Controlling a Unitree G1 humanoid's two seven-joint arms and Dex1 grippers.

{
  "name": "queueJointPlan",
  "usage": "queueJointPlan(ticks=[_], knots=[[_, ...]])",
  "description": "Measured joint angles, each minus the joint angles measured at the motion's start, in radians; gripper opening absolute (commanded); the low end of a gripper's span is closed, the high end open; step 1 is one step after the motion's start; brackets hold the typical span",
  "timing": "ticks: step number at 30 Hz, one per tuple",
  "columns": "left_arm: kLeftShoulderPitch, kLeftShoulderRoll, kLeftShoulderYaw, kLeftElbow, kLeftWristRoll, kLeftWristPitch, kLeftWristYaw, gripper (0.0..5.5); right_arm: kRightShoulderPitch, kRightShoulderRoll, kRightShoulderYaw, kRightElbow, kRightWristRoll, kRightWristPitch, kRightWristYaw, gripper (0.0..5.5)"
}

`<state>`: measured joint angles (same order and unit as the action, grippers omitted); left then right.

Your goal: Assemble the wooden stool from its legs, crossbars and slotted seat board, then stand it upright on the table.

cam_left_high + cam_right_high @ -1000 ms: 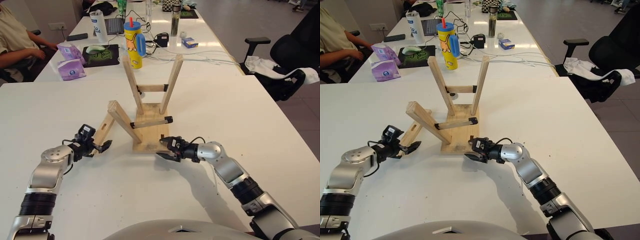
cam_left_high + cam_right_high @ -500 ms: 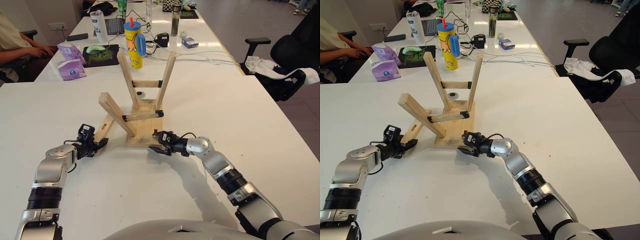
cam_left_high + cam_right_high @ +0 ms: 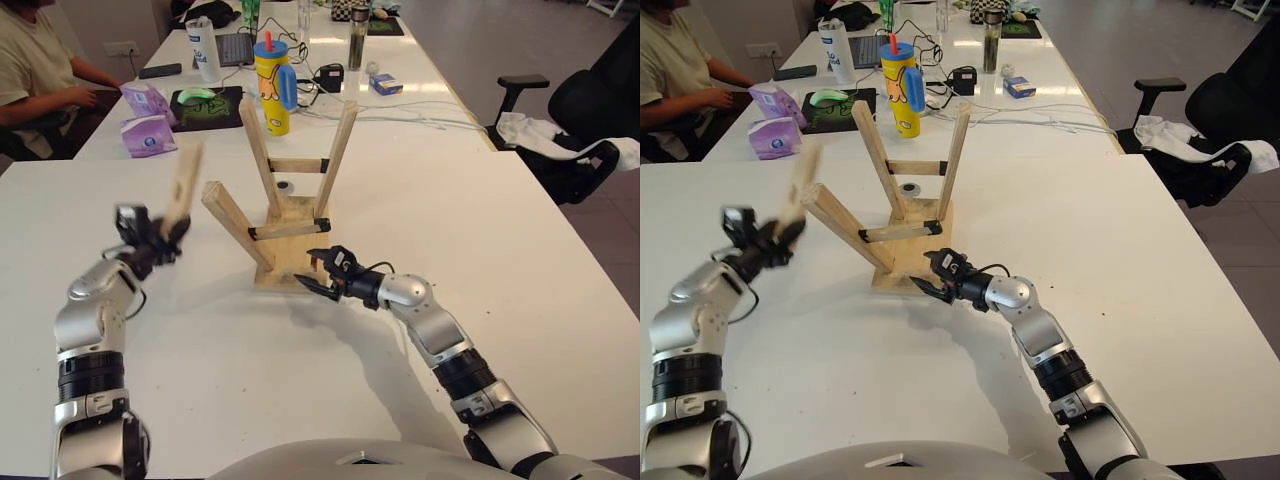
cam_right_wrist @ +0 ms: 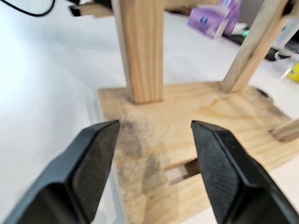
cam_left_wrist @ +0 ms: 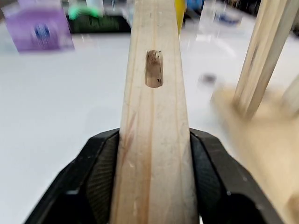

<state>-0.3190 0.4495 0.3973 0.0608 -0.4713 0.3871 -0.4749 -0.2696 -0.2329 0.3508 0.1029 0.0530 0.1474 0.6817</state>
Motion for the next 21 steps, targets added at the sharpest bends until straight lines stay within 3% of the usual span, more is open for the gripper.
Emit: queueJointPlan(ticks=[4, 9, 15, 21], knots=[[-0.109, 0.011, 0.063, -0.185, -0.205, 0.004, -0.055, 2.07, 0.069, -0.023, -0.043, -0.025, 0.019, 0.028, -0.006, 2.85], [-0.233, 0.094, 0.069, -0.361, -0.535, 0.238, -0.035, 2.07, 0.114, -0.029, -0.089, -0.083, 0.058, 0.05, -0.012, 2.85], [-0.28, 0.033, -0.113, -0.55, -0.86, 0.407, 0.094, 2.07, 0.186, -0.162, -0.254, -0.28, 0.325, 0.35, 0.097, 2.85], [-0.099, -0.017, -0.258, -0.59, -0.875, 0.437, 0.059, 2.07, 0.16, -0.318, -0.449, -0.421, 0.813, 0.76, 0.253, 2.85]])
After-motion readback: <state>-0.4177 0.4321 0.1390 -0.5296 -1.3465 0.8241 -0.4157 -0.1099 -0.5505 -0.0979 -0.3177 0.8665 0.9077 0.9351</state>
